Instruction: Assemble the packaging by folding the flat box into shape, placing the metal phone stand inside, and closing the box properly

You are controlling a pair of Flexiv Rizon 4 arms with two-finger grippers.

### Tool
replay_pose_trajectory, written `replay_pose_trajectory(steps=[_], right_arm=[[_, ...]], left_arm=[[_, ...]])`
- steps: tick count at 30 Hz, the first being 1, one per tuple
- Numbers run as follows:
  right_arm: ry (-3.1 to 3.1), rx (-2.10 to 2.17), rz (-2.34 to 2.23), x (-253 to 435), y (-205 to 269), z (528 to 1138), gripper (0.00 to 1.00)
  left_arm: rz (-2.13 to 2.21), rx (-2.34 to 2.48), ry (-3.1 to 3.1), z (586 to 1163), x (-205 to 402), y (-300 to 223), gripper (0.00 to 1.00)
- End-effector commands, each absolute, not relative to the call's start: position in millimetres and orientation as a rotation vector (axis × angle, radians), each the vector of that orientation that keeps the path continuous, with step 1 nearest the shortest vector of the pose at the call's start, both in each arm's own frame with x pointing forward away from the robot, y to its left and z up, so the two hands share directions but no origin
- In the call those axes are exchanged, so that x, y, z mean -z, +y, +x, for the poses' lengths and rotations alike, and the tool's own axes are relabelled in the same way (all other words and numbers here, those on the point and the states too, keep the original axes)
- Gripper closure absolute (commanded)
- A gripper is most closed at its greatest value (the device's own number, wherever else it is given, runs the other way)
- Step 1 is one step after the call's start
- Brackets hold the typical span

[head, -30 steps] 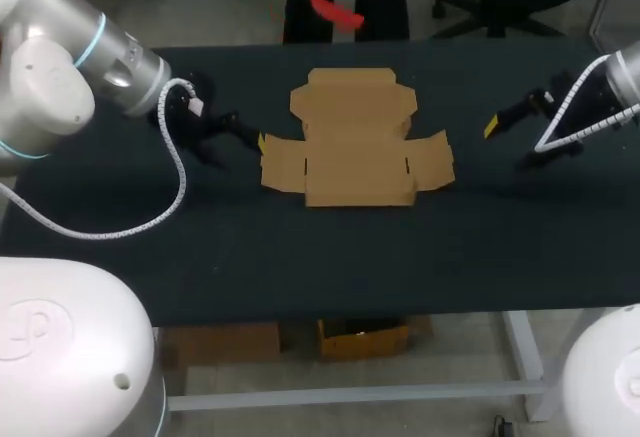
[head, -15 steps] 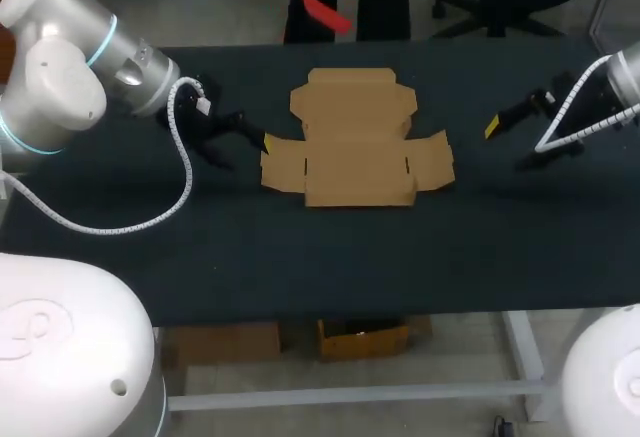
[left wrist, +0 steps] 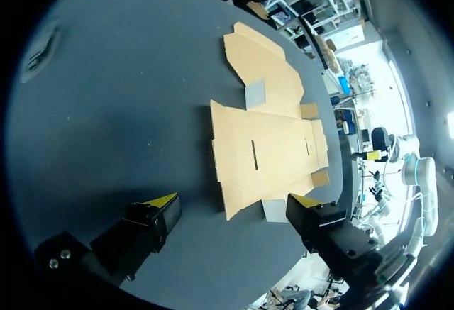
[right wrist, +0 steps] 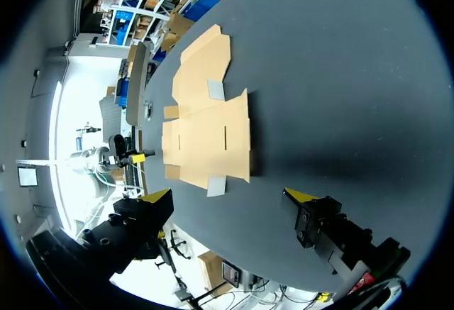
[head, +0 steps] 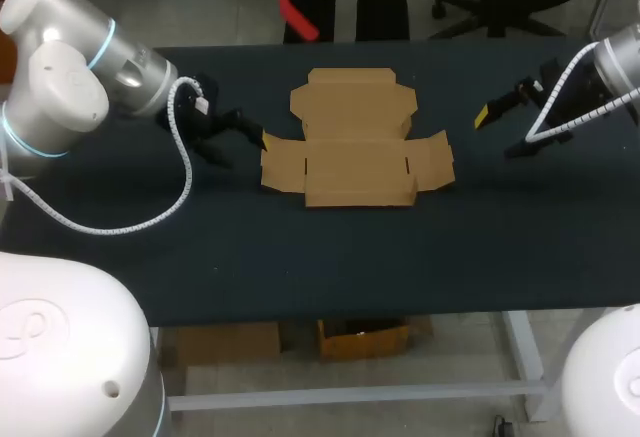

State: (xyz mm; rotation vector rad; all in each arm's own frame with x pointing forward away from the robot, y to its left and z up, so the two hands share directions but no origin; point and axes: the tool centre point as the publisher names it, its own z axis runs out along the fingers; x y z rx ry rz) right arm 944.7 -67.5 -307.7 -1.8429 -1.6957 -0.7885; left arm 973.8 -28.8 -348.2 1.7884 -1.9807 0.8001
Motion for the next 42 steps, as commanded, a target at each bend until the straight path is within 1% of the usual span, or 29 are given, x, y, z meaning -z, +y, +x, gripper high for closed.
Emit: replay_pose_trajectory(steps=[1,4,5,7,9,10,11,15,19,21,22,23,26,27,34,37,38,39,40,42], right_arm=[[-1.702,0.779,-1.852,309.2,-71.5,944.3,0.00],[-1.712,0.769,-1.859,313.2,-73.1,944.7,0.00],[-1.711,0.768,-1.859,314.0,-73.4,944.6,0.00],[-1.722,0.757,-1.867,315.4,-74.0,944.3,0.00],[-1.729,0.747,-1.876,316.4,-74.3,943.8,0.00],[-1.739,0.737,-1.884,316.7,-74.8,943.6,0.00],[-1.742,0.730,-1.893,317.1,-75.0,943.3,0.00],[-1.744,0.726,-1.912,319.3,-79.1,943.1,0.00],[-1.731,0.738,-1.922,320.7,-82.7,942.4,0.00],[-1.724,0.741,-1.925,322.0,-83.3,941.3,0.00],[-1.723,0.743,-1.926,322.7,-83.5,940.7,0.00],[-1.720,0.744,-1.927,323.4,-83.7,940.1,0.00],[-1.715,0.747,-1.928,324.9,-84.7,938.9,0.00],[-1.714,0.747,-1.928,325.1,-84.9,938.3,0.00],[-1.696,0.753,-1.932,327.3,-87.8,935.3,0.00],[-1.693,0.755,-1.933,327.9,-89.1,934.3,0.00],[-1.692,0.755,-1.934,327.8,-90.1,934.0,0.00],[-1.690,0.757,-1.934,327.8,-90.9,933.6,0.00],[-1.688,0.759,-1.934,327.5,-91.3,933.2,0.00],[-1.686,0.762,-1.934,327.2,-92.2,932.0,0.00]], left_arm=[[1.780,-0.795,-1.974,987.9,359.9,-33.4,0.00],[1.773,-0.810,-1.973,993.0,362.9,-35.7,0.00],[1.770,-0.811,-1.973,994.5,364.1,-36.3,0.06],[1.765,-0.809,-1.967,997.8,366.8,-37.0,0.07],[1.760,-0.807,-1.951,1000.1,369.7,-37.0,0.22],[1.761,-0.805,-1.948,1001.0,371.2,-37.2,0.23],[1.756,-0.803,-1.940,1001.7,372.8,-37.6,0.23],[1.736,-0.780,-1.898,1003.6,379.3,-40.8,0.20],[1.718,-0.775,-1.877,1004.9,384.3,-44.2,0.21],[1.705,-0.779,-1.865,1005.3,386.3,-45.7,0.27],[1.703,-0.780,-1.865,1005.3,387.2,-46.8,0.27],[1.698,-0.779,-1.865,1005.2,387.9,-48.1,0.31],[1.681,-0.777,-1.866,1004.4,388.7,-53.2,0.50],[1.677,-0.777,-1.867,1004.0,388.6,-54.8,0.52],[1.659,-0.761,-1.877,1002.2,392.8,-67.8,0.55],[1.661,-0.756,-1.877,1001.5,393.7,-70.4,0.61],[1.663,-0.755,-1.877,1001.2,393.8,-70.8,0.69],[1.665,-0.755,-1.876,1000.8,393.8,-71.1,0.74],[1.683,-0.752,-1.879,1000.1,393.8,-71.5,0.99],[1.685,-0.752,-1.880,998.6,393.9,-72.2,1.00]])
